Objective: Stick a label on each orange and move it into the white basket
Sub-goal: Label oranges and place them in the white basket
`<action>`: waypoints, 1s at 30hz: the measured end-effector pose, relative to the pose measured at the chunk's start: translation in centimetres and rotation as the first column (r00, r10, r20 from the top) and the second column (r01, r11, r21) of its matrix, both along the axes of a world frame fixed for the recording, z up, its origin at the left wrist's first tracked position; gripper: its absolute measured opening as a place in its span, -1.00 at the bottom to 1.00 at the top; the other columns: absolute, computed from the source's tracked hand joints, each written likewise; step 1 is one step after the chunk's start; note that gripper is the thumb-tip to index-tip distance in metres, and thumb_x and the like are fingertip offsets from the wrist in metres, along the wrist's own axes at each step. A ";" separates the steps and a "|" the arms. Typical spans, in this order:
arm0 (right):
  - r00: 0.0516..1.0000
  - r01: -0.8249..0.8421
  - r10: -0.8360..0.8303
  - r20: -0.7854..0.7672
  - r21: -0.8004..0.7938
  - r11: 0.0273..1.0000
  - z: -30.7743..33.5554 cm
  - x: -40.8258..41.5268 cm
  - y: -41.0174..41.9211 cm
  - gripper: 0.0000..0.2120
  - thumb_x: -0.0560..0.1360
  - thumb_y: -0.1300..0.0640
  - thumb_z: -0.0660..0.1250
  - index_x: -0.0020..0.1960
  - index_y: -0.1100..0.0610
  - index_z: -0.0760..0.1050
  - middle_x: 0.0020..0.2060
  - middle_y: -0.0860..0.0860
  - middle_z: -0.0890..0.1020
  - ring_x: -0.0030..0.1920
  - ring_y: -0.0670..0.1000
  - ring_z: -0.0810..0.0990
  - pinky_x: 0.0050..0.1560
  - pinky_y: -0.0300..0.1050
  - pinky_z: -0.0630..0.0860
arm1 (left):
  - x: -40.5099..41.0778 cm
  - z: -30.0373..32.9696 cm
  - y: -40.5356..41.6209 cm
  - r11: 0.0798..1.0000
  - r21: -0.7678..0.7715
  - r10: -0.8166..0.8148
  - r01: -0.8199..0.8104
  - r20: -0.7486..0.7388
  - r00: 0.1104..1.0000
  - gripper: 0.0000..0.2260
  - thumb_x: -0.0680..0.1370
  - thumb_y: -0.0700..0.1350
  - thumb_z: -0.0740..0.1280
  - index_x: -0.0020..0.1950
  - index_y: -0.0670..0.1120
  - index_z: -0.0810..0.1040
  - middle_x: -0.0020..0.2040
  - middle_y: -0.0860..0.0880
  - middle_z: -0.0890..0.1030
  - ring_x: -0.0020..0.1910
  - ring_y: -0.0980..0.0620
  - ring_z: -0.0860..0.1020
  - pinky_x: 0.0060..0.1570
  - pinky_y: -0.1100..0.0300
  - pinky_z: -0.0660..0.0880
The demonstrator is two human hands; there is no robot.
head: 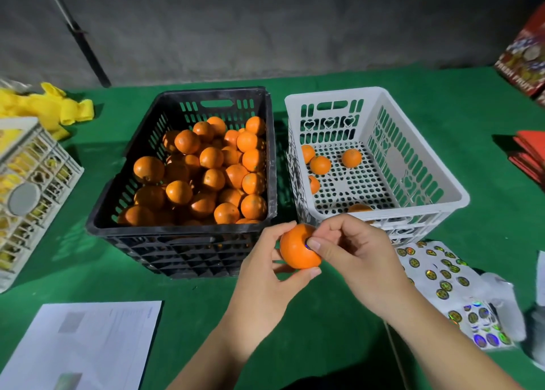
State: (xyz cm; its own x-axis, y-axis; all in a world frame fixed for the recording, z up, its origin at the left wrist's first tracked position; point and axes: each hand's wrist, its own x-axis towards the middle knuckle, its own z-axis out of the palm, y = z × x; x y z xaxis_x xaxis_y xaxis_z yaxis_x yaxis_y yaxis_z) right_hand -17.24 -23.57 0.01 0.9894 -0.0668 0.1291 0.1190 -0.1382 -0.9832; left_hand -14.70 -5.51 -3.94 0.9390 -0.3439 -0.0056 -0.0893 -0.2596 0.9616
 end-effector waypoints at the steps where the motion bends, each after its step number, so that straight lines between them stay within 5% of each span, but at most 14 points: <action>1: 1.000 -0.011 0.011 0.002 -0.035 0.999 0.1 0.0 -0.2 -0.79 0.53 0.22 0.49 -0.12 -0.10 0.64 -0.33 -0.10 0.58 -0.26 -0.12 0.50 -0.18 -0.31 0.46 | 0.0 0.2 0.0 1.000 0.007 0.008 -0.008 0.017 1.000 -0.37 0.44 0.05 0.62 0.36 0.42 0.40 0.14 0.16 0.68 0.14 0.19 0.67 0.14 0.44 0.50; 6: 0.998 -0.035 0.021 -0.062 -0.233 0.972 0.8 0.6 -0.9 -0.82 0.49 -0.08 0.47 0.04 -0.17 0.53 -0.40 -0.13 0.41 -0.37 -0.16 0.36 -0.30 -0.31 0.31 | -0.2 0.6 0.1 0.999 0.010 0.032 -0.032 0.041 0.999 -0.36 0.41 0.09 0.63 0.35 0.44 0.40 0.12 0.14 0.67 0.10 0.20 0.67 0.09 0.47 0.50; 10: 0.950 -0.119 0.086 -0.299 -0.093 0.988 1.5 0.7 -1.5 -0.44 0.42 -0.21 0.47 0.38 -0.34 0.41 -0.10 -0.15 0.56 -0.19 -0.16 0.59 -0.13 -0.31 0.52 | -0.3 0.8 0.4 1.000 -0.005 0.024 -0.024 0.059 0.998 -0.36 0.41 0.10 0.63 0.38 0.43 0.40 0.11 0.13 0.68 0.10 0.18 0.68 0.12 0.44 0.51; 12: 0.896 -0.163 0.206 -0.392 0.140 0.977 1.6 0.6 -1.1 -0.43 0.40 -0.20 0.49 0.40 -0.30 0.49 0.22 -0.10 0.63 0.12 -0.11 0.69 0.11 -0.11 0.65 | -0.3 1.0 0.4 1.000 -0.023 0.005 -0.003 0.082 0.997 -0.37 0.42 0.13 0.61 0.39 0.41 0.39 0.11 0.15 0.68 0.11 0.17 0.68 0.15 0.34 0.57; 15: 0.912 -0.106 0.201 -0.357 0.267 0.958 1.3 0.7 -0.4 -0.51 0.40 -0.16 0.59 0.31 -0.19 0.61 0.23 -0.03 0.69 0.23 0.02 0.68 0.21 0.02 0.63 | 0.0 1.6 0.1 0.999 -0.019 -0.024 0.026 0.099 0.995 -0.34 0.39 0.29 0.56 0.42 0.38 0.37 0.14 0.17 0.67 0.13 0.15 0.68 0.15 0.12 0.63; 17: 0.945 -0.081 0.140 -0.297 0.202 0.976 1.1 1.2 -0.5 -0.54 0.40 -0.16 0.55 0.28 -0.19 0.63 0.18 -0.03 0.71 0.20 0.03 0.69 0.19 -0.02 0.64 | 0.9 2.2 0.0 0.995 0.056 -0.089 0.082 0.127 0.988 -0.35 0.43 0.26 0.55 0.45 0.38 0.34 0.23 0.21 0.63 0.18 0.18 0.65 0.20 0.07 0.59; 21: 0.963 0.045 -0.034 -0.268 0.035 0.998 0.1 3.5 -2.0 -0.58 0.47 -0.12 0.52 0.32 -0.13 0.61 0.12 -0.06 0.72 0.13 0.00 0.71 0.25 0.11 0.63 | 4.4 3.6 1.0 0.930 0.358 -0.193 0.083 0.284 0.939 -0.46 0.52 0.42 0.31 0.48 0.37 0.33 0.44 0.43 0.37 0.24 0.36 0.50 0.17 0.27 0.52; 23: 0.964 0.089 -0.116 -0.239 -0.123 0.988 -0.8 5.5 -3.2 -0.53 0.53 -0.13 0.47 0.40 -0.07 0.55 0.15 -0.10 0.69 0.14 -0.09 0.67 0.31 0.09 0.59 | 7.1 3.9 2.1 0.929 0.369 -0.132 0.002 0.328 0.935 -0.52 0.58 0.39 0.25 0.44 0.25 0.44 0.33 0.36 0.51 0.19 0.33 0.53 0.10 0.30 0.52; 26: 0.958 0.102 -0.188 -0.218 -0.353 0.930 -1.8 8.5 -4.9 -0.42 0.57 -0.16 0.40 0.52 0.01 0.42 0.22 -0.04 0.62 0.21 0.03 0.62 0.30 0.03 0.53 | 12.4 3.0 3.2 0.884 0.458 -0.093 -0.099 0.380 0.920 -0.72 0.68 0.03 0.30 0.37 0.02 0.56 0.23 0.05 0.65 0.06 0.08 0.61 -0.08 0.28 0.48; 30: 0.937 0.014 -0.260 -0.234 -0.717 0.697 -3.7 11.0 -5.0 -0.23 0.61 -0.36 0.15 0.65 0.06 0.13 0.45 0.16 0.50 0.40 0.24 0.50 0.35 0.15 0.46 | 18.3 1.1 2.0 0.679 0.730 -0.086 0.072 -0.019 0.996 -0.61 0.69 -0.22 0.18 0.54 -0.07 0.39 0.36 -0.21 0.56 0.11 -0.19 0.61 -0.22 0.16 0.39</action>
State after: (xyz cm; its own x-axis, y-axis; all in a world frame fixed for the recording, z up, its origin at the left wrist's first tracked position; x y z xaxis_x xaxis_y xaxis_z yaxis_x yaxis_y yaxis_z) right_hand -6.19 -28.56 -3.73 0.9709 -0.2179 -0.0993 -0.2348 -0.7844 -0.5740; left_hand 3.56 -3.53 -2.81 0.9109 -0.3100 -0.2725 -0.1557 -0.8696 0.4686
